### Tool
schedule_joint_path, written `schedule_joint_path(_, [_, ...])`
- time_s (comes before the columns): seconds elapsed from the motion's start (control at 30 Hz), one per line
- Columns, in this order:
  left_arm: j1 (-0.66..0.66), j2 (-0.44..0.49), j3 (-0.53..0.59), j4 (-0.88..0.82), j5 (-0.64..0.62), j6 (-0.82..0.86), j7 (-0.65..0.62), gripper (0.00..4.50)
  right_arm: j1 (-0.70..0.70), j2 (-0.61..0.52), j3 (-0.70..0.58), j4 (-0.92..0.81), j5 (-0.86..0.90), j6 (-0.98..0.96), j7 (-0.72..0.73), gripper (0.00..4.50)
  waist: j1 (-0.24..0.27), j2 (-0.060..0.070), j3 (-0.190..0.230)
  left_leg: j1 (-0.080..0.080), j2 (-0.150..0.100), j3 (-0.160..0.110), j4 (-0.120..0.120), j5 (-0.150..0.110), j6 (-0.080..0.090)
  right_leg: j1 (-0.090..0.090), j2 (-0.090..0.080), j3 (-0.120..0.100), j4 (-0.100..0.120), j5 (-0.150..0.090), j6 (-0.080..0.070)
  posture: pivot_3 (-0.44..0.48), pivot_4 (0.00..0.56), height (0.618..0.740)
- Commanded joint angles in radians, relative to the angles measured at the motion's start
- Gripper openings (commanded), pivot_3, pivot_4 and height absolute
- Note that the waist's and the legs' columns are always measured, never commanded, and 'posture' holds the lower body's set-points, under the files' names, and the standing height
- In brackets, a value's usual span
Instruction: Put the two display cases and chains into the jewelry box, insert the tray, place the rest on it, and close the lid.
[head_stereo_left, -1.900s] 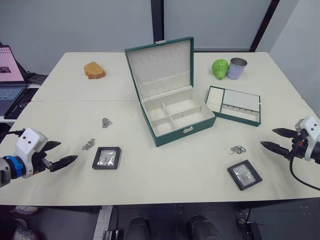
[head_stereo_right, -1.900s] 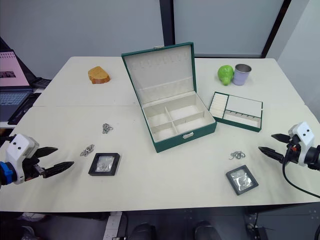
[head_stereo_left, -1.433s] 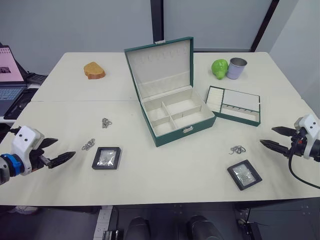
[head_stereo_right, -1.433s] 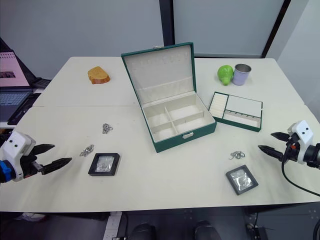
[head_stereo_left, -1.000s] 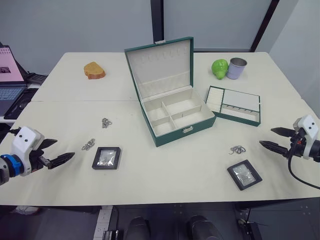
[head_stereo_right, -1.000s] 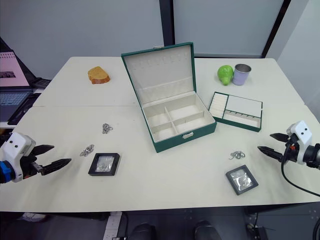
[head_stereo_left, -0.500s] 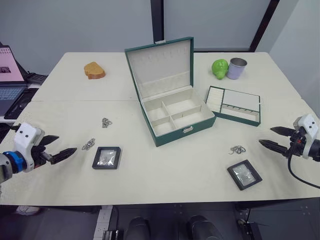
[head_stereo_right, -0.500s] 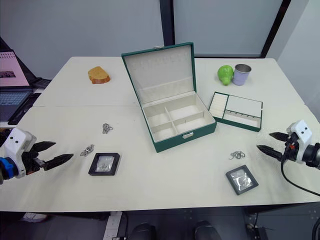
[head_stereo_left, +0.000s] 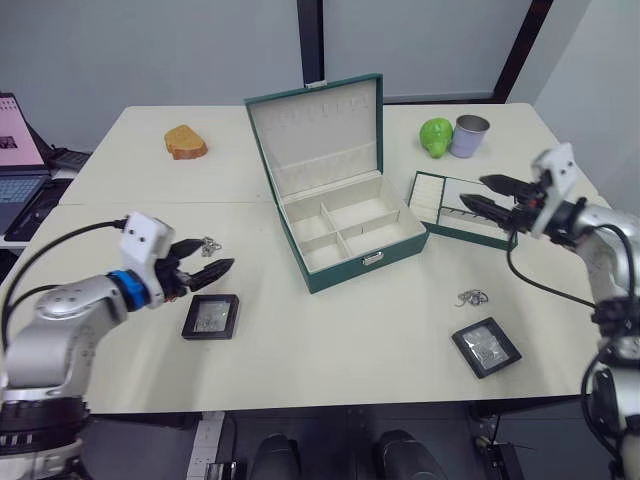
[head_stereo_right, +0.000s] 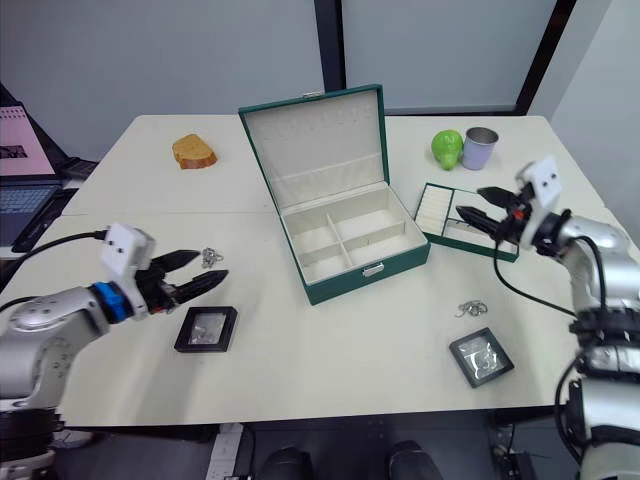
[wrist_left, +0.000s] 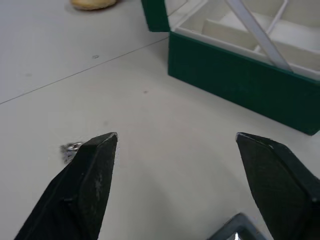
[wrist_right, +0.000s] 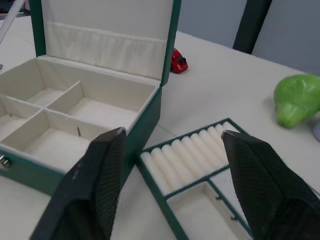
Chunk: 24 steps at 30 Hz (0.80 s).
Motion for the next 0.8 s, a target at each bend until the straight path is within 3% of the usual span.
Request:
schedule_joint_path(0.03, [-0.046, -0.041, -0.043, -0.035, 0.035, 0.003, 0.064, 2.45, -0.077, 0.039, 0.049, 0.164, -0.089, -0.113, -0.037, 2.1, 0.0, 0.0, 0.0, 0.0, 0.0, 0.0, 0.0, 0.0, 0.0, -0.001, 0.0, 0.0, 0.0, 0.0, 0.0, 0.0, 0.15, 0.74])
schedule_joint_path(0.3, [-0.11, -0.163, -0.163, -0.039, 0.091, 0.045, 0.155, 0.01, -0.194, 0.133, 0.108, 0.446, -0.193, -0.259, -0.055, 0.31, -0.018, 0.0, 0.0, -0.001, 0.0, 0.001, 0.0, 0.0, 0.0, 0.0, 0.0, -0.001, 0.0, 0.0, 0.0, 0.0, 0.15, 0.74])
schedule_joint_path(0.37, [-0.124, -0.189, -0.184, -0.037, 0.101, 0.055, 0.168, 0.0, -0.202, 0.151, 0.108, 0.459, -0.192, -0.265, -0.025, 0.02, -0.022, 0.0, 0.0, -0.001, 0.0, 0.001, 0.0, 0.0, 0.0, 0.0, 0.0, -0.001, 0.001, 0.0, 0.0, 0.0, 0.15, 0.74])
schedule_joint_path(0.8, [-0.163, -0.216, -0.232, 0.005, 0.151, 0.045, 0.151, 0.0, -0.104, 0.186, 0.146, 0.276, -0.179, -0.171, 0.164, 0.02, -0.023, 0.0, 0.0, -0.001, 0.0, -0.001, -0.001, 0.0, 0.0, 0.001, 0.0, -0.002, 0.001, 0.0, 0.0, 0.0, 0.15, 0.74])
